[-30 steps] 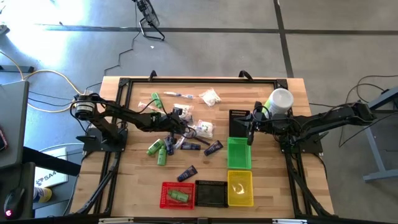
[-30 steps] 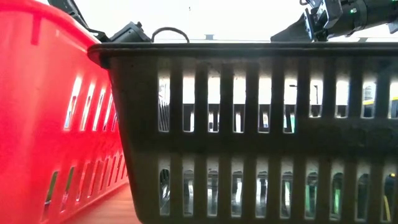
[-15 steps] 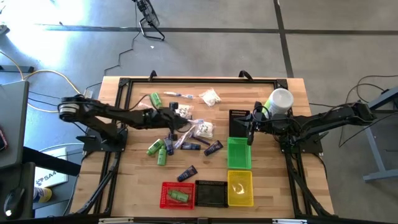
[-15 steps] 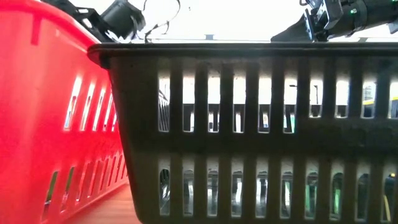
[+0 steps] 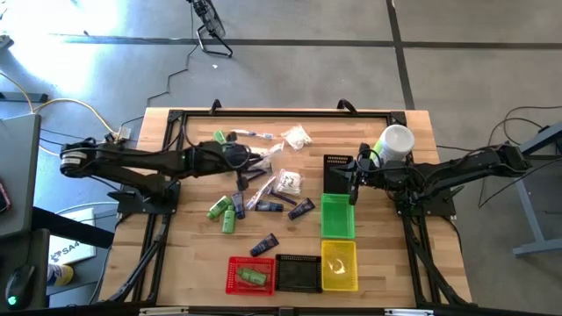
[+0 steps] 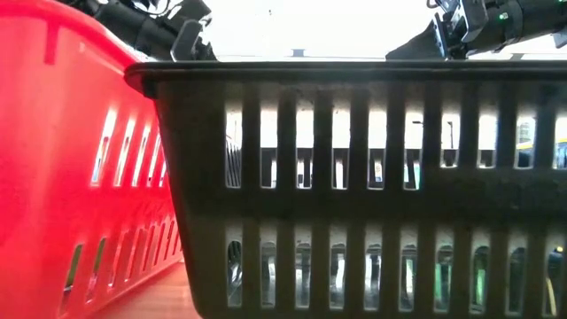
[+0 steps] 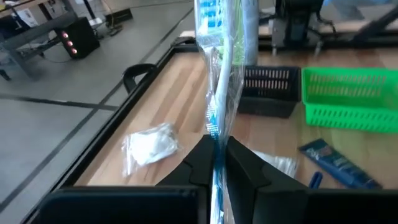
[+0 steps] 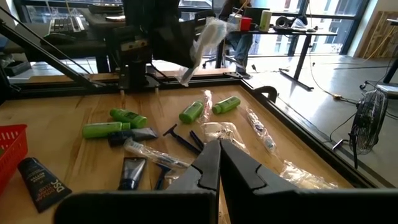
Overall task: Pick & Place Travel size toiletries
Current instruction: Put the top blue toothbrush into the bottom black bin
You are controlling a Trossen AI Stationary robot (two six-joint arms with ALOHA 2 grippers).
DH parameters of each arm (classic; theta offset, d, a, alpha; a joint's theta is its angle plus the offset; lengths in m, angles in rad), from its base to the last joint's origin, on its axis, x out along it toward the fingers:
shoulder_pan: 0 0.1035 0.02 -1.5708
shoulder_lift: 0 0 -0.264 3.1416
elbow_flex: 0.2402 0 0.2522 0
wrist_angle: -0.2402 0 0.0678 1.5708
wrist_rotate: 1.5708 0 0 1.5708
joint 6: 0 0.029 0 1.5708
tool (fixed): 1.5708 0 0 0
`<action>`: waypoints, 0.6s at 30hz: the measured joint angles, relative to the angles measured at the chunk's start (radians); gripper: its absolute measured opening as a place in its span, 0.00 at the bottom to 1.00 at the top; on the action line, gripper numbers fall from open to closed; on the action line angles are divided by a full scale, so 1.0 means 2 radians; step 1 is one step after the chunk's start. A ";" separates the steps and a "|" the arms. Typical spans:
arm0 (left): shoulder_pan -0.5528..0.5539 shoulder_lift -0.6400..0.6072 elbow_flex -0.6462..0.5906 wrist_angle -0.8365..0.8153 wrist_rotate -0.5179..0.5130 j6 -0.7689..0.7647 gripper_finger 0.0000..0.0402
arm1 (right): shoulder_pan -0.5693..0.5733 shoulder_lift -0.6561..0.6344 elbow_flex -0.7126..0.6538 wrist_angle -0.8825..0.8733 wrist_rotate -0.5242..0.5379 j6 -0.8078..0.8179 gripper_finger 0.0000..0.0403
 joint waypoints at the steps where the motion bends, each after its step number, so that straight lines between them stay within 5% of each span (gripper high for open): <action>1: 0.000 -0.001 0.000 0.001 -0.001 -0.004 0.05 | 0.000 0.000 0.000 0.000 0.000 0.000 0.01; 18: 0.000 -0.002 0.000 0.003 -0.012 -0.069 0.05 | 0.000 0.000 0.000 0.004 -0.001 0.000 0.01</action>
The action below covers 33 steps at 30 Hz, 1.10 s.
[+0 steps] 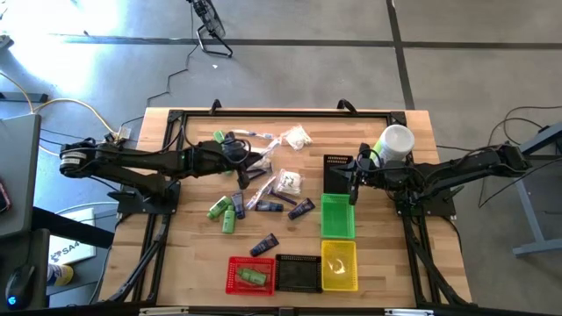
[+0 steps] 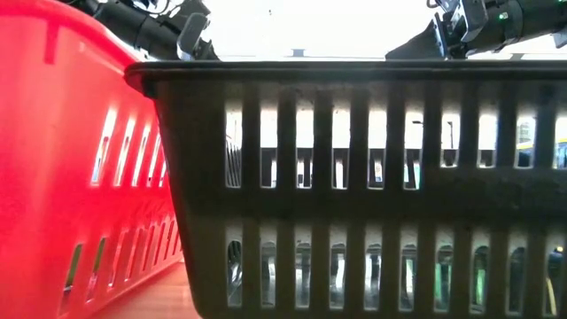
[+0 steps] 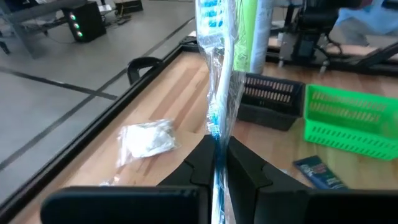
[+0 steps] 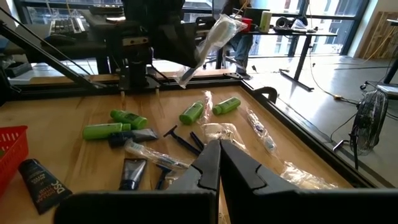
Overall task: Pick & Place Travel size toiletries
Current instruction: Put the top blue toothbrush into the bottom black bin
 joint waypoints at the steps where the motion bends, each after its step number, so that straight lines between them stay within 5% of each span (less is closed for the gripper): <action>1: 0.000 0.000 0.000 0.005 0.002 -0.001 0.05 | 0.000 0.001 0.000 0.007 -0.003 0.000 0.01; 9: 0.000 0.000 0.000 0.038 0.050 0.002 0.05 | 0.000 0.068 0.000 0.147 -0.070 -0.047 0.01; 23: 0.000 0.054 0.000 0.112 0.148 0.011 0.05 | 0.000 0.215 0.000 0.332 -0.076 -0.057 0.01; 33: 0.000 0.064 0.000 0.143 0.162 0.050 0.05 | -0.013 0.269 0.004 0.431 -0.082 -0.047 0.01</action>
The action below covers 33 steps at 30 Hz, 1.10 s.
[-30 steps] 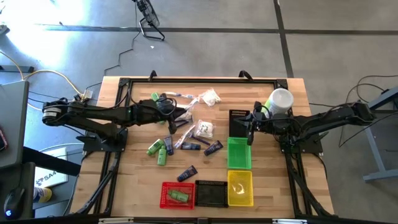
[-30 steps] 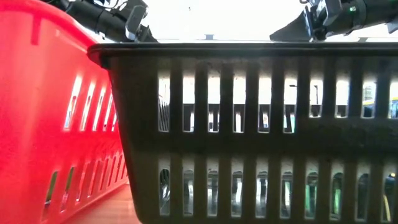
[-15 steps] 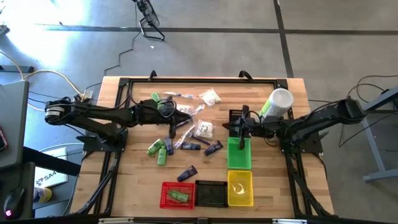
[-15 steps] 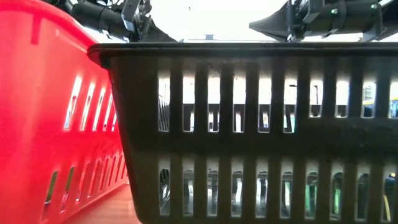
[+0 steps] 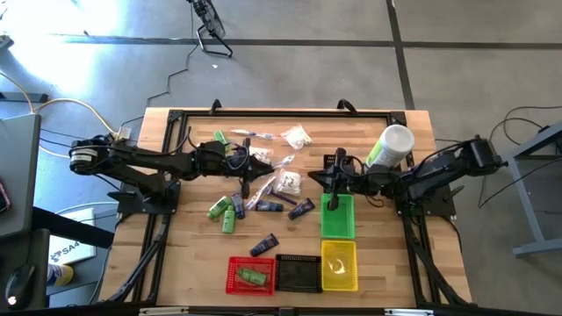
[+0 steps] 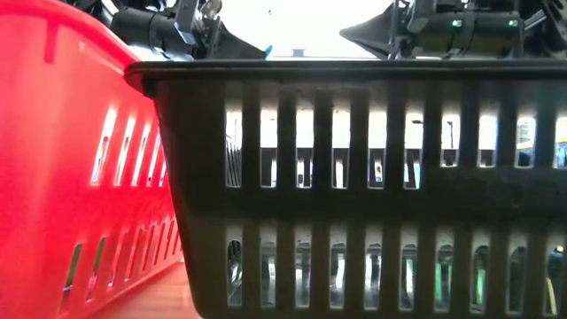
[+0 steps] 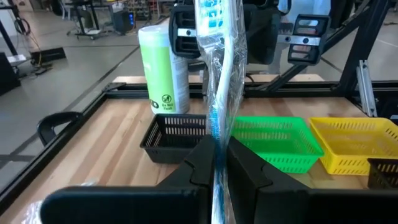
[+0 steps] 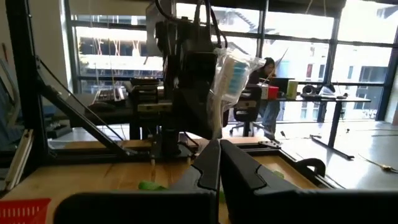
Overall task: Pick & Place Travel size toiletries
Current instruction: Put the top blue toothbrush into the bottom black bin
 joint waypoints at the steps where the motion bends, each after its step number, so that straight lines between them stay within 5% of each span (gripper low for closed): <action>1: 0.000 0.000 0.000 0.000 0.000 0.002 0.05 | -0.002 0.004 0.004 -0.001 -0.006 0.005 0.01; 9: 0.000 0.000 0.000 0.002 0.000 0.003 0.05 | -0.010 0.058 0.052 -0.004 -0.032 0.008 0.01; 17: 0.000 0.000 0.000 0.007 0.026 0.015 0.05 | -0.014 0.101 0.083 -0.009 0.012 0.008 0.02; 33: 0.000 0.009 0.000 0.034 0.030 0.016 0.05 | -0.014 0.106 0.126 -0.061 0.003 0.010 0.48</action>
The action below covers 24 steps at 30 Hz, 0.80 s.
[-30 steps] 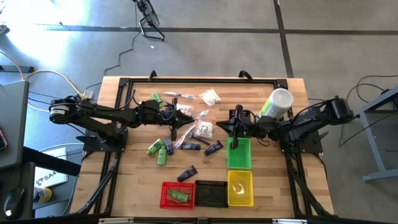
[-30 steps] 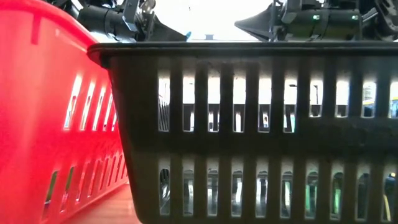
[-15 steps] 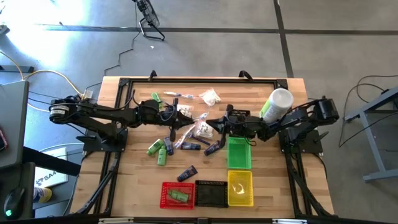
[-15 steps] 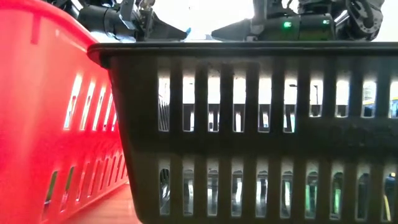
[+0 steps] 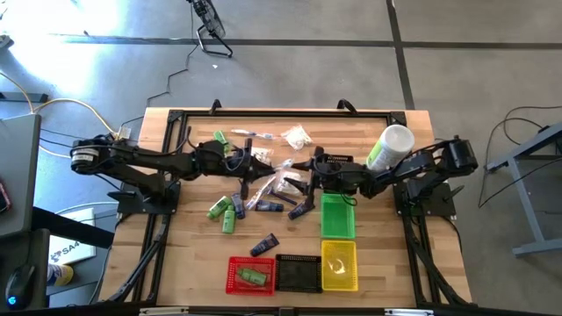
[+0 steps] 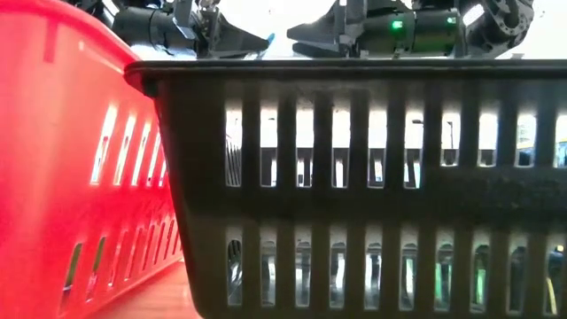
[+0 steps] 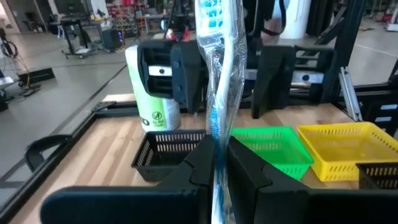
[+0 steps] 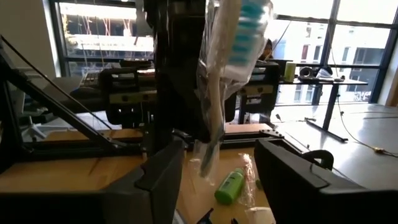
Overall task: Pick & Place Travel size toiletries
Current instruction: Put the top blue toothbrush into the bottom black bin
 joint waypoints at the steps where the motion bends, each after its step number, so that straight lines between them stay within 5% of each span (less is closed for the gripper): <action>1: 0.000 0.004 0.000 0.005 0.005 -0.001 0.05 | 0.000 0.000 0.001 0.000 0.000 0.000 0.49; 24: 0.000 0.039 0.000 0.072 0.023 -0.017 0.05 | 0.000 0.000 0.002 0.001 -0.025 -0.002 0.36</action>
